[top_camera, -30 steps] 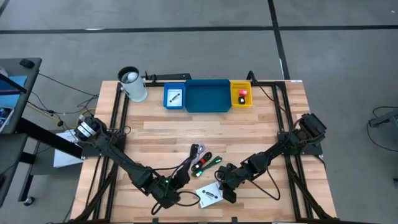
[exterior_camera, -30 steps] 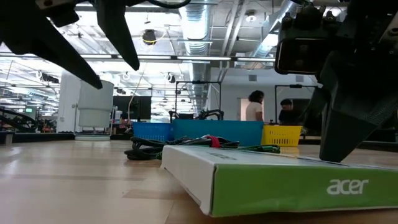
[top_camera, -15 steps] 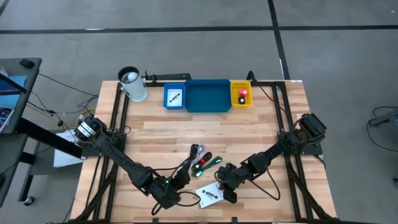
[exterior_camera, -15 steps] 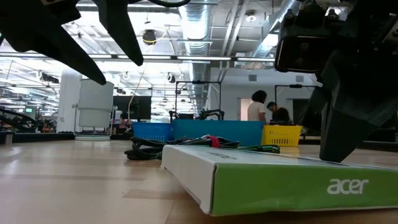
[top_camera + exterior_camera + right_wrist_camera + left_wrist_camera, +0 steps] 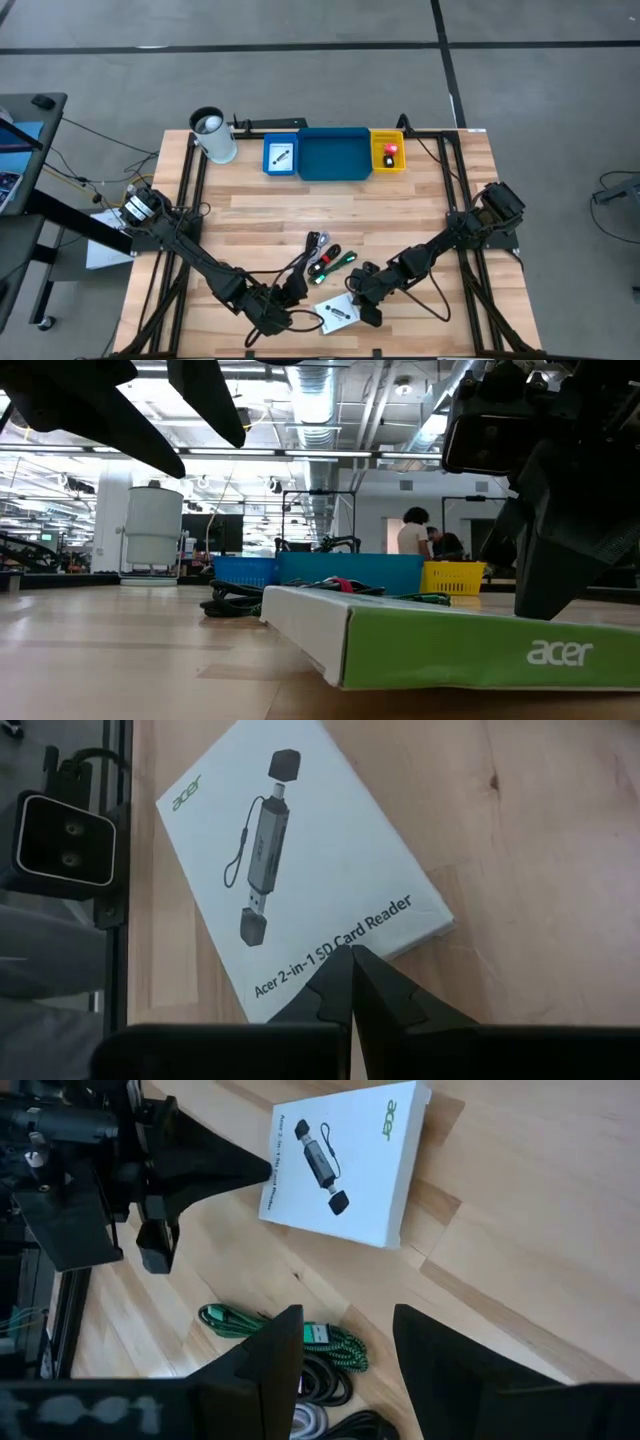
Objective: Pick and place items into bin
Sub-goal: Put the card reader box into the blue basket
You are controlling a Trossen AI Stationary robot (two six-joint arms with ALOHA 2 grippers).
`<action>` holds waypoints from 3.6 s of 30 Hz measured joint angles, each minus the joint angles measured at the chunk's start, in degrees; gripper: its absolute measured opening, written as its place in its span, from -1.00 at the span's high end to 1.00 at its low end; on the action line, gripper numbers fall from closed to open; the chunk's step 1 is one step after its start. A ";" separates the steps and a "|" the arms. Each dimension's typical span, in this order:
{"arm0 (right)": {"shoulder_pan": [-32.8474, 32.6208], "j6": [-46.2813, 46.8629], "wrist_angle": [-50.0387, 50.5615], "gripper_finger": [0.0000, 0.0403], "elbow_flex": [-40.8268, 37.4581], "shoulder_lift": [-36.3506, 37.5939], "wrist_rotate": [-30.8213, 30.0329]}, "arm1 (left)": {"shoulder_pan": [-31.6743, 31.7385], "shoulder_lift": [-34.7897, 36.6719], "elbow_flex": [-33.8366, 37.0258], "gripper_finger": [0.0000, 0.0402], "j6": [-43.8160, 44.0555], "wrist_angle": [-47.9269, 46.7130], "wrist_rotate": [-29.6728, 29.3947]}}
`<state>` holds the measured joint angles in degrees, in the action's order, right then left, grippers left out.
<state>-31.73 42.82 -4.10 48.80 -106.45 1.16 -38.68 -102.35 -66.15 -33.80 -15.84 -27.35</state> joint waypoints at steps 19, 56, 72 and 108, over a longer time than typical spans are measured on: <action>0.04 -1.28 0.05 1.00 0.00 0.00 -0.10 | -1.25 -2.60 -0.09 0.18 -9.24 4.84 3.80; 0.50 -1.28 -0.32 1.00 -0.04 0.00 0.25 | -0.97 -14.27 -0.57 0.05 -12.88 19.84 -1.94; 0.50 -2.18 -0.31 1.00 -0.04 0.00 0.31 | -0.07 -15.91 -0.61 0.05 -12.83 23.25 -1.89; 0.71 -2.45 -0.42 1.00 -0.15 0.00 0.29 | 3.23 -20.35 -4.04 0.05 -15.13 27.61 6.83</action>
<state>-31.01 40.37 -4.53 48.65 -106.45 1.45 -35.45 -122.69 -70.19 -48.93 11.78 -20.52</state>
